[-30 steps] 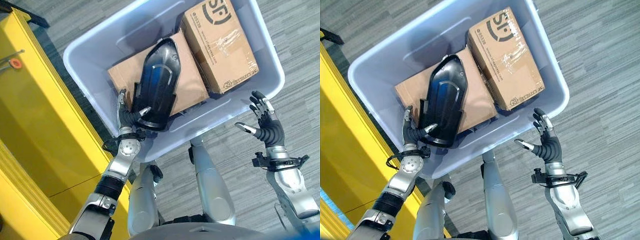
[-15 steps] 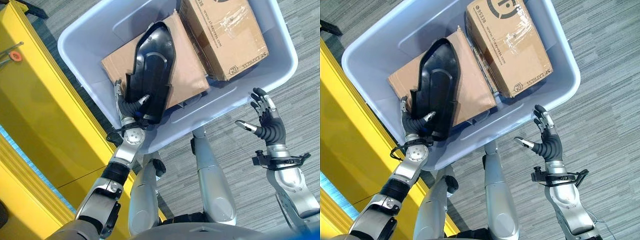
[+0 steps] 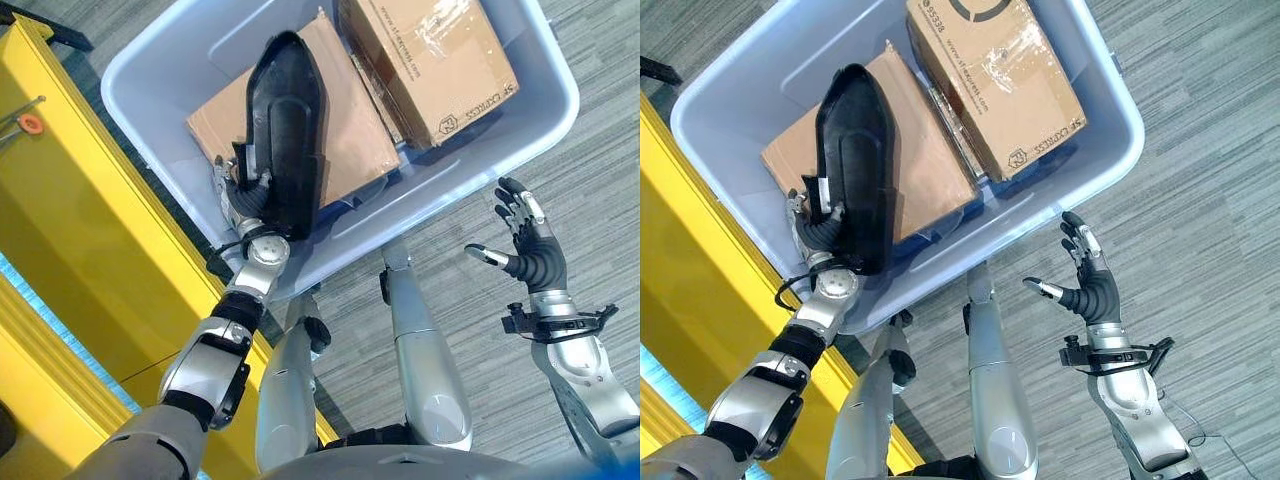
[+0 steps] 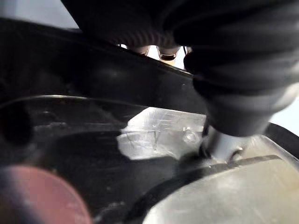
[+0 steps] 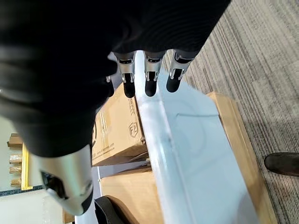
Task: Move parts from the plastic box to the shelf.
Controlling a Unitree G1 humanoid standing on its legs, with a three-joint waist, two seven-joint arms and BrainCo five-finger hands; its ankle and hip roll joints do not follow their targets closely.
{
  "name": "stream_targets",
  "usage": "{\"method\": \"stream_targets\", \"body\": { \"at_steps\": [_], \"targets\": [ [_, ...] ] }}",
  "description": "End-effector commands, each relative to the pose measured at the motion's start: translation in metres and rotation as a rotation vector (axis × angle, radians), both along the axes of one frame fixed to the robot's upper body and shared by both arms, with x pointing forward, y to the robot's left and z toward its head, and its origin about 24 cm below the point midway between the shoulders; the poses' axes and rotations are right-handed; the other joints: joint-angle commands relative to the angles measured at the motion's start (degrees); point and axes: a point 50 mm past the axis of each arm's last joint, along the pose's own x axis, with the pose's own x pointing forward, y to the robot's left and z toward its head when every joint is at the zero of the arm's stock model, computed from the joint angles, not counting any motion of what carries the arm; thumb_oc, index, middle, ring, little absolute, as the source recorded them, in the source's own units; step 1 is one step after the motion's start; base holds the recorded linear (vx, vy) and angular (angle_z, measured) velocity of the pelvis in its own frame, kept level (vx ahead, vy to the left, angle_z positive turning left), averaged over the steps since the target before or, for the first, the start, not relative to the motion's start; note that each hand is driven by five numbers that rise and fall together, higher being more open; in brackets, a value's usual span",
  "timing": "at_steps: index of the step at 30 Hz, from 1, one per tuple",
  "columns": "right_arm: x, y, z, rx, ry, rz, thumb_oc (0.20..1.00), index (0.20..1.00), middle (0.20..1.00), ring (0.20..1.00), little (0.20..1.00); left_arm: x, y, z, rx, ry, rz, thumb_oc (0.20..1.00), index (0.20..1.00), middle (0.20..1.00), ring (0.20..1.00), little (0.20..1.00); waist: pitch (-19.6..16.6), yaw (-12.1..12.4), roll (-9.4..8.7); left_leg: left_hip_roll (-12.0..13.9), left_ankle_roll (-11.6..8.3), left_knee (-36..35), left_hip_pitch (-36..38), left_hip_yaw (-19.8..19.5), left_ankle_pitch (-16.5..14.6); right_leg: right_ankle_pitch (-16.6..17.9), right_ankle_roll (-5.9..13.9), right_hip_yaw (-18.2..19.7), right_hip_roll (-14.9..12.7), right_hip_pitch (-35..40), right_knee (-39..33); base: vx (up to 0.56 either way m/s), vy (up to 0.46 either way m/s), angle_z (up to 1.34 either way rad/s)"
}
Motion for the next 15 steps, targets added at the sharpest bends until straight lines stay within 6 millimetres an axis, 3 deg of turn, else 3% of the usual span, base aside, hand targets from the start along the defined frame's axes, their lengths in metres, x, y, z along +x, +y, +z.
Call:
{"method": "stream_targets", "body": {
  "at_steps": [1,15],
  "targets": [
    [-0.0091,0.0028,0.0179,0.062,-0.104,0.039,1.0,1.0,1.0,1.0,1.0,-0.0043,-0.0045,-0.0512,-0.076,0.333,-0.089,0.2,0.2,0.2,0.2,0.2,0.12,-2.89,-3.79,6.74,-5.27,13.06,-0.43,-6.59,-8.29,-1.04,-2.04,-1.8,-2.72,1.35,6.4,0.0,-0.006,-0.2],
    [-0.0104,-0.0004,0.0133,0.079,-0.078,0.034,1.0,1.0,1.0,1.0,1.0,-0.0102,0.0008,-0.058,-0.087,0.344,-0.092,0.2,0.2,0.2,0.2,0.2,-1.87,-2.75,-3.76,6.97,-5.45,13.35,0.89,-7.31,-8.44,-2.02,-2.74,-2.24,-2.34,2.87,7.5,0.01,0.003,-0.01]
  ]
}}
